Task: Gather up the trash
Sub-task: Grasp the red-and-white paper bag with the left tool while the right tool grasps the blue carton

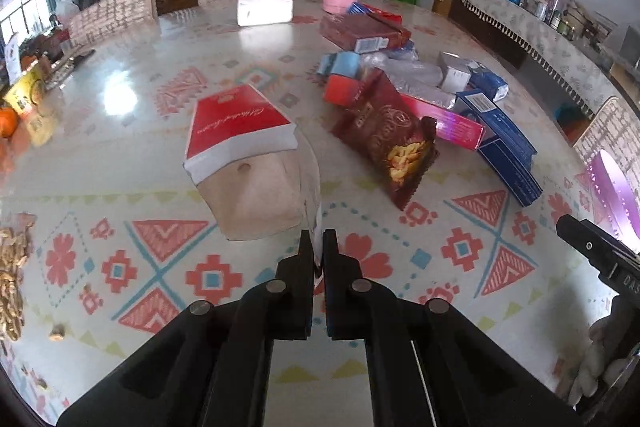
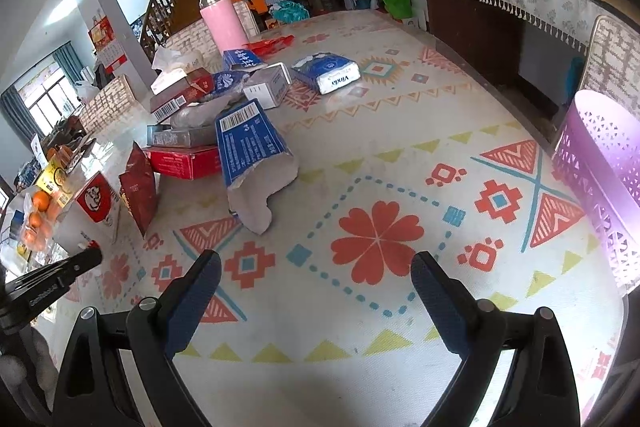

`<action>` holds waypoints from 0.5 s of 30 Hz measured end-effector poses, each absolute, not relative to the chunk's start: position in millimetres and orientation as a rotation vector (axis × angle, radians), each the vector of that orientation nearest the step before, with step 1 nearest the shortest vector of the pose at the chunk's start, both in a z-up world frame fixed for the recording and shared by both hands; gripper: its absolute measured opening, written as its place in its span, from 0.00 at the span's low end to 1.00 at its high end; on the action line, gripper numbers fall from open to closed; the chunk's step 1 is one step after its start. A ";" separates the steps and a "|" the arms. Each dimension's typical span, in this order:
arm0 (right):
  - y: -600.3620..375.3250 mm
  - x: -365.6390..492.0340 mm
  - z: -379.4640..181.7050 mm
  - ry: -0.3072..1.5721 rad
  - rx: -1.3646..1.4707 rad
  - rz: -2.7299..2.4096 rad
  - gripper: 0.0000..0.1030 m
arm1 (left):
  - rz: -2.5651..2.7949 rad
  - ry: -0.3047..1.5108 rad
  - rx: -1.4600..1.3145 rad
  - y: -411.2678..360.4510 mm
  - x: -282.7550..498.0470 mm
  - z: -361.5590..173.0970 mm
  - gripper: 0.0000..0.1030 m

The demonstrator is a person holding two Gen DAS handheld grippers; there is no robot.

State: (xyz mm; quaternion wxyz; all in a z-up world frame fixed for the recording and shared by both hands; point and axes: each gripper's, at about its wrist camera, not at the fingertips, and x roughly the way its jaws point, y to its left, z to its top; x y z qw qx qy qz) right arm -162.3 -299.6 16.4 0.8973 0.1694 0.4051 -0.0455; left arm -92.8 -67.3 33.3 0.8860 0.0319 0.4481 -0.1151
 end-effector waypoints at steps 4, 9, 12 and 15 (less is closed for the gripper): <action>-296.4 -159.7 17.4 0.849 0.329 -0.099 0.95 | -0.235 0.907 0.085 -64.1 -99.9 37.0 0.04; -281.4 -141.8 33.5 0.858 0.234 -0.062 0.95 | -0.232 0.912 0.076 -56.0 -102.0 36.0 0.04; -272.6 -126.3 44.3 0.853 0.195 -0.034 0.95 | -0.241 0.929 0.062 -50.5 -102.1 33.4 0.10; -264.2 -110.5 48.2 0.860 0.146 -0.032 0.95 | -0.276 0.914 0.034 -41.5 -107.3 37.8 0.58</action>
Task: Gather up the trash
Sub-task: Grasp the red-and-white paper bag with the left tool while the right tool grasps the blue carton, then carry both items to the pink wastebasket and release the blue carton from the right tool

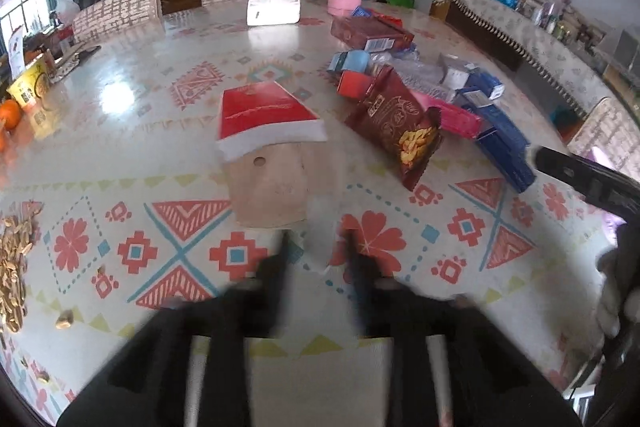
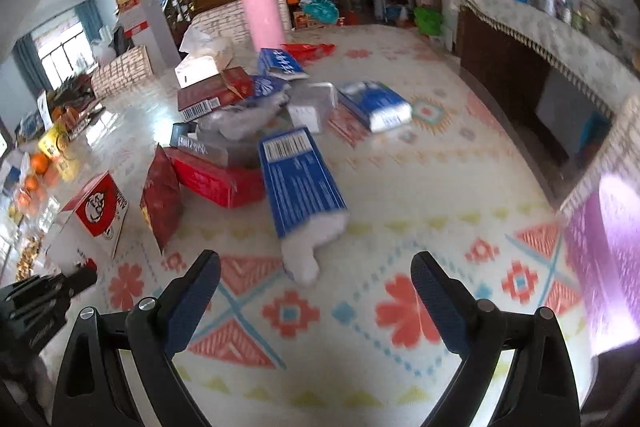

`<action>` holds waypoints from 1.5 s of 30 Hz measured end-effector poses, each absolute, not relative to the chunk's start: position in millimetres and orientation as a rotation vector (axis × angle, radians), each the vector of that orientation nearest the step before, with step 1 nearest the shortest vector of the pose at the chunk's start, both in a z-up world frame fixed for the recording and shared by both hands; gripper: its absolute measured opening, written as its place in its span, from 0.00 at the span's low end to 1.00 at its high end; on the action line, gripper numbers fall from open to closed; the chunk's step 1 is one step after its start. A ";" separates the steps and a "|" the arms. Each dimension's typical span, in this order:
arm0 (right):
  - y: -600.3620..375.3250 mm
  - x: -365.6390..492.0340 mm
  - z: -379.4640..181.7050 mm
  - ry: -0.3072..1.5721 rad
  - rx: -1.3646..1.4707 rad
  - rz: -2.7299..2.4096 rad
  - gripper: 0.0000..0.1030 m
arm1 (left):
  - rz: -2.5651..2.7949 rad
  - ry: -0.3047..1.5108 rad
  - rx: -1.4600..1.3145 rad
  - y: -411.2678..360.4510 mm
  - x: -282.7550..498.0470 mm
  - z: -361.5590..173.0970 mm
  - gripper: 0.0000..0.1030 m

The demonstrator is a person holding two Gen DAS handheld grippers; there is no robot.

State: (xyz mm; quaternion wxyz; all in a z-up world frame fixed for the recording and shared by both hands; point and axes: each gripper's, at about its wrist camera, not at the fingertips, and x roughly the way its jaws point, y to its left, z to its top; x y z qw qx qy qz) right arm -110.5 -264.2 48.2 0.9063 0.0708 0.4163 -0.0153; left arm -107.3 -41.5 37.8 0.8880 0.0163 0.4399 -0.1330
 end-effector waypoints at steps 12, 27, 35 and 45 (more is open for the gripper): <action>-252.6 -58.1 33.7 0.915 0.120 -0.053 0.95 | -0.320 0.866 -0.009 -36.4 -84.8 60.0 0.75; -231.8 -49.9 25.2 0.910 0.063 -0.028 0.57 | -0.183 0.913 0.031 -34.3 -39.7 25.8 0.42; -251.1 -74.3 29.6 0.889 0.158 0.003 0.50 | -0.236 0.855 0.047 -40.9 -67.5 48.3 0.41; -277.3 -125.8 46.7 0.820 0.222 -0.020 0.50 | -0.292 0.799 0.083 -65.0 -101.0 80.4 0.42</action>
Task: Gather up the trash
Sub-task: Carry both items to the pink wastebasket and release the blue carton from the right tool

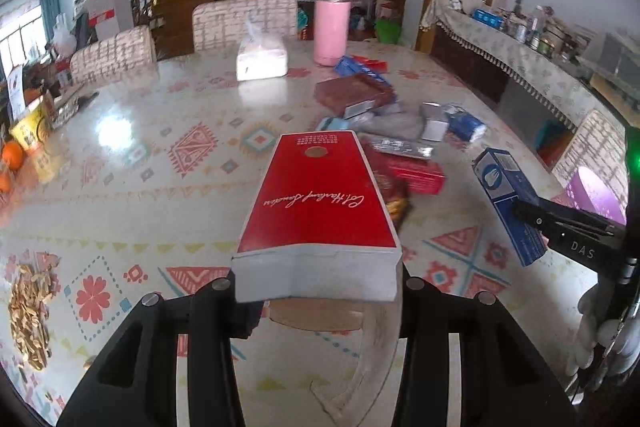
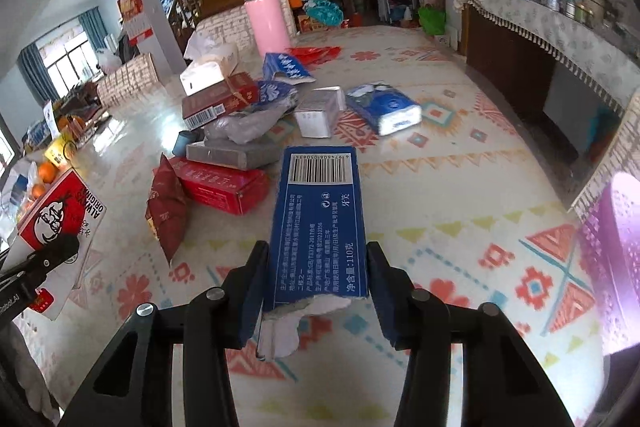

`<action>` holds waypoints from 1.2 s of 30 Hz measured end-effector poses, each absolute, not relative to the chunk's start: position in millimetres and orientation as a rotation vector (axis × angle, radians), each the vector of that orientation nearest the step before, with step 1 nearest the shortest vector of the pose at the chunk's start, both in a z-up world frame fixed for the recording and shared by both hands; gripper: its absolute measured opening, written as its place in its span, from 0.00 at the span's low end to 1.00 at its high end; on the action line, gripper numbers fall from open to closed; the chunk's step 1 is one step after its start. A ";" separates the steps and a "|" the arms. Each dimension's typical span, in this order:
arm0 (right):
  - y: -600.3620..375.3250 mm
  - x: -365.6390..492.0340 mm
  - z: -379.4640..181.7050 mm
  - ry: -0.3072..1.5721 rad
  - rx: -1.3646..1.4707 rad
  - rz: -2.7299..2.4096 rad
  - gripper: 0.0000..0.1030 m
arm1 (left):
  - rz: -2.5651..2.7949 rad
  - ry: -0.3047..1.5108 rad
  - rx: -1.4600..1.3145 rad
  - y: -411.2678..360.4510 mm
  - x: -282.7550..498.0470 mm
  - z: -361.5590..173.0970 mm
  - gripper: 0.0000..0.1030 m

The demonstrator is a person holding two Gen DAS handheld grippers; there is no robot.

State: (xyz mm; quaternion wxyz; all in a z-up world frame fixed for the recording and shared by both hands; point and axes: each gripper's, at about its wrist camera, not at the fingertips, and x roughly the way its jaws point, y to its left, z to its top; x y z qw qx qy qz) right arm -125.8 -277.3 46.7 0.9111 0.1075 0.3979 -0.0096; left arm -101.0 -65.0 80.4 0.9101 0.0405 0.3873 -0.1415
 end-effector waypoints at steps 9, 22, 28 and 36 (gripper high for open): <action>-309.1 -170.5 62.2 0.755 0.219 -0.090 0.50 | -0.330 0.745 0.199 -118.0 -128.0 87.4 0.42; -368.0 -214.4 69.9 0.705 0.286 -0.146 0.50 | -0.435 0.725 0.338 -208.4 -145.1 82.0 0.42; -398.0 -230.0 75.3 0.692 0.311 -0.187 0.50 | -0.491 0.719 0.365 -247.8 -148.6 82.8 0.42; -442.2 -249.7 78.3 0.681 0.344 -0.251 0.50 | -0.554 0.723 0.382 -292.8 -146.9 79.5 0.42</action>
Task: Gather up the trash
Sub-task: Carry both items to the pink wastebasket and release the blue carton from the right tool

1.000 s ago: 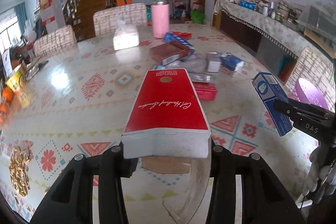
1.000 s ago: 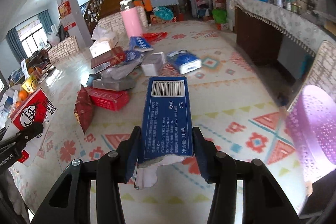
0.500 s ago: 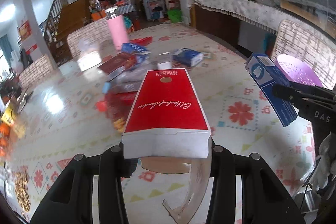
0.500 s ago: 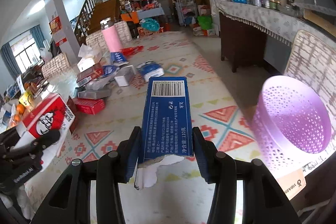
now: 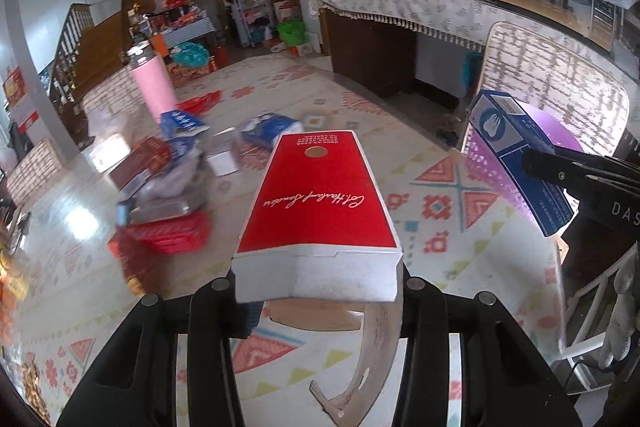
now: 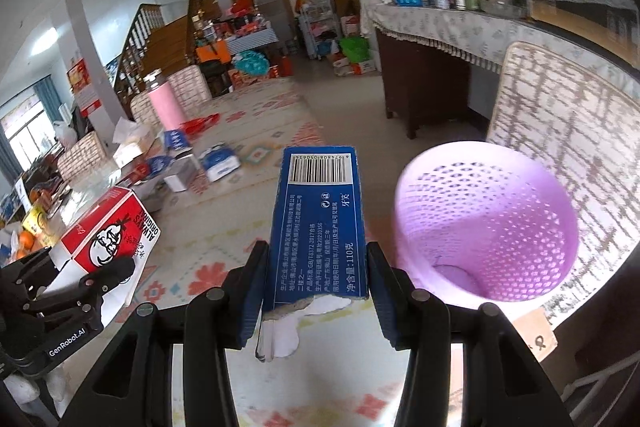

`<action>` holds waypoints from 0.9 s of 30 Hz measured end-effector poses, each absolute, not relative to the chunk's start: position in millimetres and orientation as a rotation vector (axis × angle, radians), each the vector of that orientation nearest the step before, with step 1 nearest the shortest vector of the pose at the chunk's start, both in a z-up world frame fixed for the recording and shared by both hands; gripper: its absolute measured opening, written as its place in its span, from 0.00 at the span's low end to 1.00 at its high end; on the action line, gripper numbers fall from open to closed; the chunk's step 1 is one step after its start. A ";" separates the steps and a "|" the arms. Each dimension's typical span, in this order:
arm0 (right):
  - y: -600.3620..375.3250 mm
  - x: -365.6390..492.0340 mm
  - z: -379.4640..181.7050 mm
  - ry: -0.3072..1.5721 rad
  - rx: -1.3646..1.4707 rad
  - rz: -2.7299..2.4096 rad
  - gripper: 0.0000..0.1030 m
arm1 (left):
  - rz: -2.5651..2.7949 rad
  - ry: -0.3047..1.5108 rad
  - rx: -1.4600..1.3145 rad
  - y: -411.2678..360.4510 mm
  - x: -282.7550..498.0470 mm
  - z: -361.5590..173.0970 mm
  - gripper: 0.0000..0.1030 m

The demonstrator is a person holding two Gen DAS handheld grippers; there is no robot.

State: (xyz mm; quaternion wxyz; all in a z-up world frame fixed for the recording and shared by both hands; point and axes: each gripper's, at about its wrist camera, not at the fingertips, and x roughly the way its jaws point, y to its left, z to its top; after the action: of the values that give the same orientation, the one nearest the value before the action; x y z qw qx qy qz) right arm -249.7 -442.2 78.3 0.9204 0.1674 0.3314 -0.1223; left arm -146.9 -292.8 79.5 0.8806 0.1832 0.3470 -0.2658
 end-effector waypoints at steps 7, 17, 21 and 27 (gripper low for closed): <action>-476.2 -261.7 82.1 0.660 0.379 -0.300 0.51 | -0.606 0.728 0.394 -325.1 -148.9 79.9 0.42; -529.2 -272.9 81.9 0.641 0.432 -0.398 0.51 | -0.741 0.714 0.368 -389.2 -142.0 102.5 0.42; -544.0 -275.1 80.4 0.641 0.446 -0.424 0.51 | -0.808 0.712 0.365 -422.3 -140.9 110.1 0.42; -561.5 -275.7 74.9 0.650 0.467 -0.459 0.51 | -0.914 0.755 0.360 -474.1 -137.3 112.6 0.42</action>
State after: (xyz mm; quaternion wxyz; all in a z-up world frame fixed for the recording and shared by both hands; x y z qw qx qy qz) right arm -275.7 -561.5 74.9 0.8954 0.2255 0.3137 -0.2213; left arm -137.3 -474.1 112.6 0.8140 0.1688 0.3540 -0.4285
